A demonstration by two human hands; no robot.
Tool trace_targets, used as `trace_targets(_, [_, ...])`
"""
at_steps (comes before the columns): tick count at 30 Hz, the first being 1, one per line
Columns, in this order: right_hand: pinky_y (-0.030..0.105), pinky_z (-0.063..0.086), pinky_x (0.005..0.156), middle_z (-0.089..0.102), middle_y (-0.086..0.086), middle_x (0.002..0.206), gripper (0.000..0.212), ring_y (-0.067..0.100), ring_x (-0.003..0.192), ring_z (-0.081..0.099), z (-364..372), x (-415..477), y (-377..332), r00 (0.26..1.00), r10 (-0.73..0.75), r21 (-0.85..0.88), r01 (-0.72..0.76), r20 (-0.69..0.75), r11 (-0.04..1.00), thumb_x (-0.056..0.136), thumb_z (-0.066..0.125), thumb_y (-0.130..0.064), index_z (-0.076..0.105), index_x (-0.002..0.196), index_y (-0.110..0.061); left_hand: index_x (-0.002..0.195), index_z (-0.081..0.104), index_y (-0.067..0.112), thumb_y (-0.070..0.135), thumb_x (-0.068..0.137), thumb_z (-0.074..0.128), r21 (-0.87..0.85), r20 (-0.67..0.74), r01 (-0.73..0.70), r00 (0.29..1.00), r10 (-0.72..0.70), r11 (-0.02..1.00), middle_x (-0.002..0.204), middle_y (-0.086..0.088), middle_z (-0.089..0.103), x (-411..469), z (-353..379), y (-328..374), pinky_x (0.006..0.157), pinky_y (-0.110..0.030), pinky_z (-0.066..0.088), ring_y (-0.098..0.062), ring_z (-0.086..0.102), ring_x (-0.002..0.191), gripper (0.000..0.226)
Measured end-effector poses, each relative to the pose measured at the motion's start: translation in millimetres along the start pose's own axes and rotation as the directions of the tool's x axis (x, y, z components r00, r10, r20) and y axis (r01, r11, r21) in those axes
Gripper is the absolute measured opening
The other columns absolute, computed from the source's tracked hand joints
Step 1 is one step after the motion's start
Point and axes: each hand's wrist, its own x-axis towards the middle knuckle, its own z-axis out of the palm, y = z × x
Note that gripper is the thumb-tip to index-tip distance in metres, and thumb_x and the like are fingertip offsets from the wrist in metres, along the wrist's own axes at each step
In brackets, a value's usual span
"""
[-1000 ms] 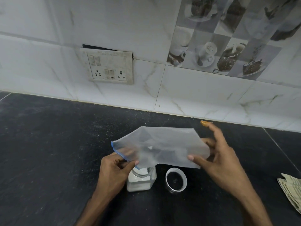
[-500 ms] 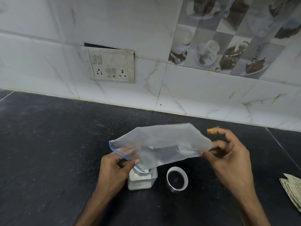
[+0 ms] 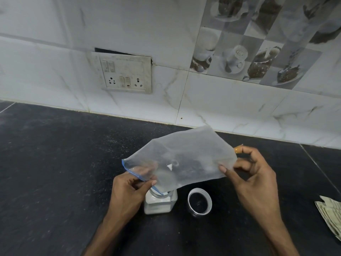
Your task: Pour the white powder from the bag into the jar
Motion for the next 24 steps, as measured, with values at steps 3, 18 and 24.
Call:
trace_targets(3, [0.023,0.048,0.099,0.075,-0.014,0.075,0.057,0.001,0.077,0.072,1,-3,-1,0.999,-0.016,0.007,0.016,-0.046,1.000,0.068,0.090,-0.013,0.055,0.106,-0.039,0.084,0.074,0.037,-0.004,0.071,0.084,-0.017,0.005,0.007,1.000,-0.006,1.000,0.083,0.029,0.075,-1,0,0,0.068,-0.012,0.057,0.005,0.074,0.078,0.045])
trace_targets(18, [0.025,0.055,0.084,0.074,-0.025,0.090,0.045,0.000,0.082,0.072,15,-9,-9,0.982,-0.131,0.067,0.140,-0.134,0.988,0.076,0.083,-0.013,0.061,0.104,-0.040,0.078,0.076,0.045,-0.004,0.071,0.086,-0.018,-0.024,0.059,0.998,-0.060,0.998,0.071,0.006,0.068,-4,0,0,0.065,-0.049,0.059,-0.015,0.061,0.065,0.050])
trace_targets(24, [0.032,0.058,0.084,0.072,-0.030,0.094,0.041,0.001,0.085,0.072,13,-9,-10,0.980,-0.143,0.043,0.151,-0.137,0.988,0.076,0.082,-0.015,0.062,0.105,-0.037,0.080,0.074,0.042,-0.004,0.071,0.086,0.006,-0.010,0.051,0.999,-0.051,0.999,0.070,0.002,0.061,-5,1,4,0.060,-0.046,0.058,-0.013,0.054,0.064,0.048])
